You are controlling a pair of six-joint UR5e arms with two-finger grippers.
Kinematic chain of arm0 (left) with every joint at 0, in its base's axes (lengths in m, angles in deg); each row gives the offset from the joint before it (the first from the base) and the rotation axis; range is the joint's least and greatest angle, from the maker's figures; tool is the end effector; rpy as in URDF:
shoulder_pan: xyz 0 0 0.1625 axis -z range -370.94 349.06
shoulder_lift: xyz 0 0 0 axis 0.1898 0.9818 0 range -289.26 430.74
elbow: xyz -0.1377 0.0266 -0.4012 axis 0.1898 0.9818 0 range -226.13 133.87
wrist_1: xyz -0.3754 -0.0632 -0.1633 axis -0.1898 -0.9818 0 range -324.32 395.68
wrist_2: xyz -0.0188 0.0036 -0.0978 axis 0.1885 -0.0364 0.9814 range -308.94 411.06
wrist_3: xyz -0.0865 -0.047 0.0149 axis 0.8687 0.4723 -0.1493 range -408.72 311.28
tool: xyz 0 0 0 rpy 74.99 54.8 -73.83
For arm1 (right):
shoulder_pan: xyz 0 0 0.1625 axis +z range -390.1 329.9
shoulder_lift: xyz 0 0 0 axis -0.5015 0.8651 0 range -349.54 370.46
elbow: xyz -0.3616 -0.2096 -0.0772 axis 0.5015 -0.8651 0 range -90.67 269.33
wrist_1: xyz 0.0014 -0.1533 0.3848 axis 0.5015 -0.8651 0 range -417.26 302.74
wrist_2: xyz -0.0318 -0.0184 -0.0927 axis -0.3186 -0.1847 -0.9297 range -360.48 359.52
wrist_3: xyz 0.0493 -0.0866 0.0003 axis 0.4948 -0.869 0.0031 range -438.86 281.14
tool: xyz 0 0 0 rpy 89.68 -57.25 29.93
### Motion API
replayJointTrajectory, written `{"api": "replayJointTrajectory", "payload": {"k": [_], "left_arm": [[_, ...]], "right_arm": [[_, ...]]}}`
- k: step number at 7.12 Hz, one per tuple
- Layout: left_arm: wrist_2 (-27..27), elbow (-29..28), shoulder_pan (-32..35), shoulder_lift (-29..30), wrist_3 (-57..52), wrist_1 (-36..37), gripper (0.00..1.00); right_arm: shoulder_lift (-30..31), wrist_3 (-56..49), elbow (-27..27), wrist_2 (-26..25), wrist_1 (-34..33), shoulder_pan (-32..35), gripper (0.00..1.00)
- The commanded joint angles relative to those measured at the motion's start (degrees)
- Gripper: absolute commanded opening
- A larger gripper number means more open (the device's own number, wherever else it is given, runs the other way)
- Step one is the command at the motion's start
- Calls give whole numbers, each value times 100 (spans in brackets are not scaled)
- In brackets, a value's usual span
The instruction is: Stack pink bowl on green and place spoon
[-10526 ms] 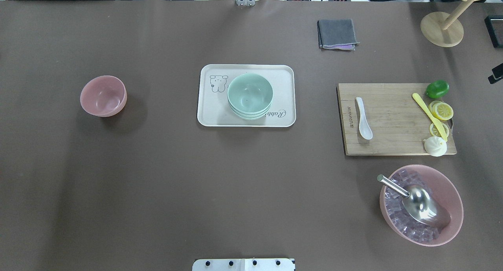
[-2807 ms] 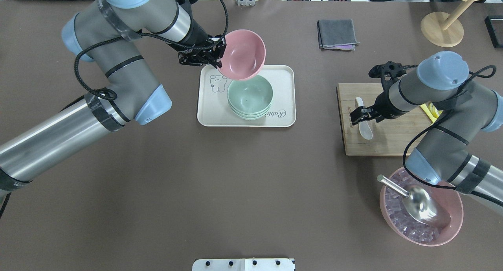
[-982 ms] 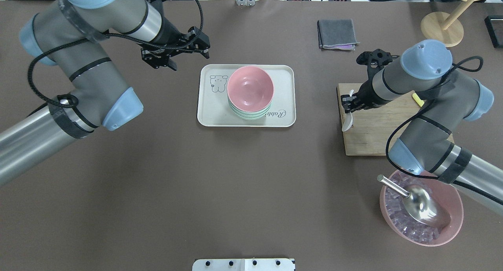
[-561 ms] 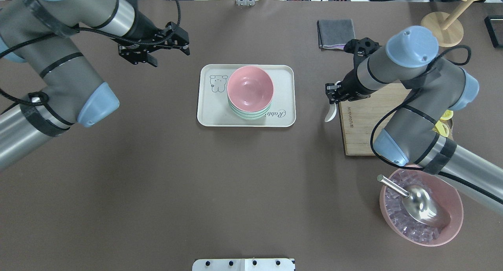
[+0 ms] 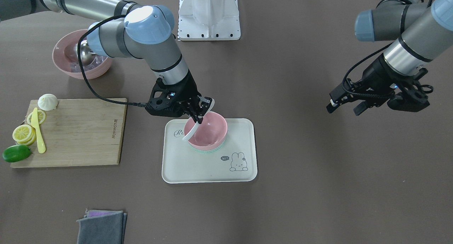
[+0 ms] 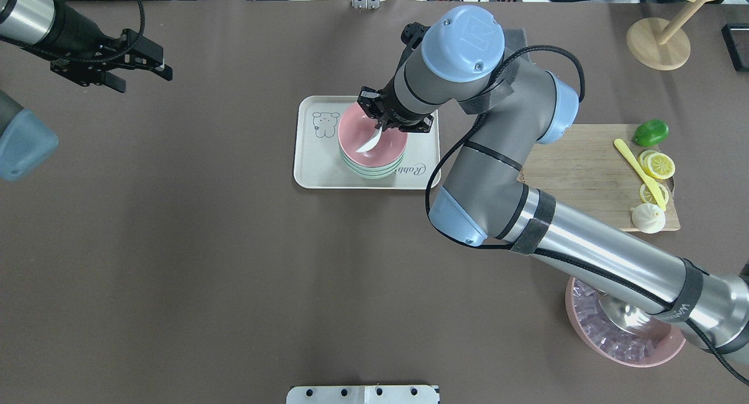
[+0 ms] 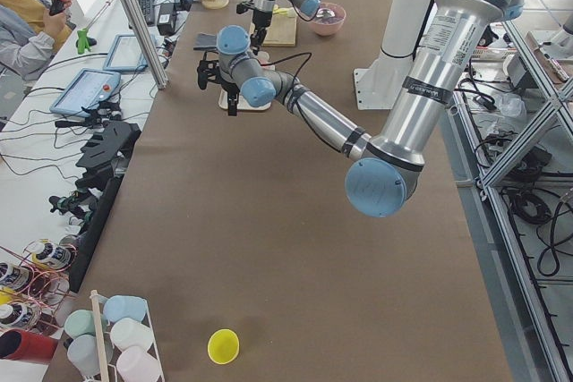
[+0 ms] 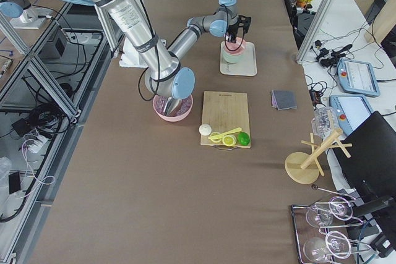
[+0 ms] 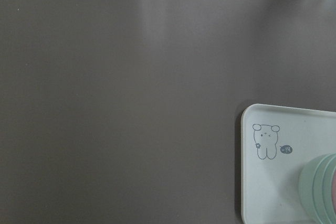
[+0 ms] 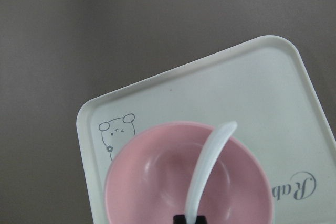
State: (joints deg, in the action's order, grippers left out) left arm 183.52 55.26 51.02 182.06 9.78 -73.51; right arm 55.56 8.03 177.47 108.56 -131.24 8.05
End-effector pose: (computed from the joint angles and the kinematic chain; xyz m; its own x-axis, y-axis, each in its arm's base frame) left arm 0.2255 -0.5641 0.3134 0.4570 -0.0383 -0.8887 0.1908 0.9800 0.0559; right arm -0.5030 -0.5233 0.1588 0.4234 0.2674 0.8656 -0.3415 0.9321 -0.1209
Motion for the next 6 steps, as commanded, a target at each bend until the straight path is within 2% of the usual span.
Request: {"api": "replayJointTrajectory", "payload": {"k": [1, 2, 4, 6], "left_arm": [[-28, -14, 10, -75, 4, 3, 98], [-28, -57, 10, -76, -5, 3, 98], [7, -14, -17, -84, 39, -6, 98], [-1, -49, -25, -93, 48, -6, 98]], "right_arm": [[-45, 4, -51, 81, 24, 51, 91], [-36, -5, -51, 282, 24, 182, 100], [147, -144, 10, 992, 24, 752, 100], [612, -828, 185, 1293, -2, 1174, 100]]}}
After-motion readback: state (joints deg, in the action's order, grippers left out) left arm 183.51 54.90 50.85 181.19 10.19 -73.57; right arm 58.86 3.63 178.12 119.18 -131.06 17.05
